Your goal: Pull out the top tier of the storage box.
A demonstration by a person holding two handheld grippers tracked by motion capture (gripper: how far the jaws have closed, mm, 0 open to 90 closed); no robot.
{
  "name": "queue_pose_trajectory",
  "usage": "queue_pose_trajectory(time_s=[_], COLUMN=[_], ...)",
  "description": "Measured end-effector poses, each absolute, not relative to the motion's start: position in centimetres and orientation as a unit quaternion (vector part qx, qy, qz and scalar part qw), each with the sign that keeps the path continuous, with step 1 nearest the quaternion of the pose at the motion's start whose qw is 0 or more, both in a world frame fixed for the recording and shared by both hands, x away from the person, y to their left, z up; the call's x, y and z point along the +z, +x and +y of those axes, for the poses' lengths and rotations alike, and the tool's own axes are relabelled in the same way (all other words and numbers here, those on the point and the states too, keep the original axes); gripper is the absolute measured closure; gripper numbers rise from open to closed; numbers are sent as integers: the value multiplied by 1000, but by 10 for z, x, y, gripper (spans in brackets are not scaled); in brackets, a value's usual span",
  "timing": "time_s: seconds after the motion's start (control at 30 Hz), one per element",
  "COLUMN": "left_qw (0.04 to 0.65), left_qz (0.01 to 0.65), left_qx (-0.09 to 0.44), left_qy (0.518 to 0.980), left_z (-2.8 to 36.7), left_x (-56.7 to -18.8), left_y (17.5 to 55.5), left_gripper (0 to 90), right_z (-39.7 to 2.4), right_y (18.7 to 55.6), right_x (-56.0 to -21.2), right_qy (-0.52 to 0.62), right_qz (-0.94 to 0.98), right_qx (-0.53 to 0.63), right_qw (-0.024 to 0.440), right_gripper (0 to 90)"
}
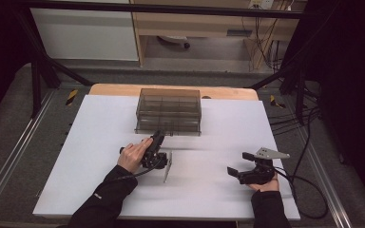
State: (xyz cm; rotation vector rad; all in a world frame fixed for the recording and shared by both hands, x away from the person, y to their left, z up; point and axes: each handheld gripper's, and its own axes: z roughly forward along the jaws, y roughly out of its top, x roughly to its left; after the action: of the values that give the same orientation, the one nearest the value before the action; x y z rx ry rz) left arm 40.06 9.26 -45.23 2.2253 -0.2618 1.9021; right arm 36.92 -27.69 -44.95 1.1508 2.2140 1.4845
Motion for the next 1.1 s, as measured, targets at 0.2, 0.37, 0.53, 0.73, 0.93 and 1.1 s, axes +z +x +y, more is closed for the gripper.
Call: queue_pose_trajectory(time_s=[0.2,0.37,0.53,0.73,0.93,1.1], left_qw=[102,102,105,120,142,166], left_qz=[-88,-88,-84,-75,-56,-18], left_qx=[645,643,635,621,605,582], left_qy=[752,754,761,771,781,796], left_z=[92,92,93,93,95,99], left_x=[-453,-452,-450,-444,-436,-428], left_y=[401,401,401,399,398,397], left_gripper=[610,606,598,580,514,462], right_z=[-277,-277,-277,-277,-277,-277], right_y=[369,369,369,369,369,369], right_x=[-450,-449,-449,-449,-449,-449], right_qy=[394,394,394,394,394,394], right_qz=[757,757,757,757,756,756], right_qx=[508,508,508,508,509,509], right_qw=[119,118,118,118,118,118], right_gripper=[4,4,4,4,4,4])
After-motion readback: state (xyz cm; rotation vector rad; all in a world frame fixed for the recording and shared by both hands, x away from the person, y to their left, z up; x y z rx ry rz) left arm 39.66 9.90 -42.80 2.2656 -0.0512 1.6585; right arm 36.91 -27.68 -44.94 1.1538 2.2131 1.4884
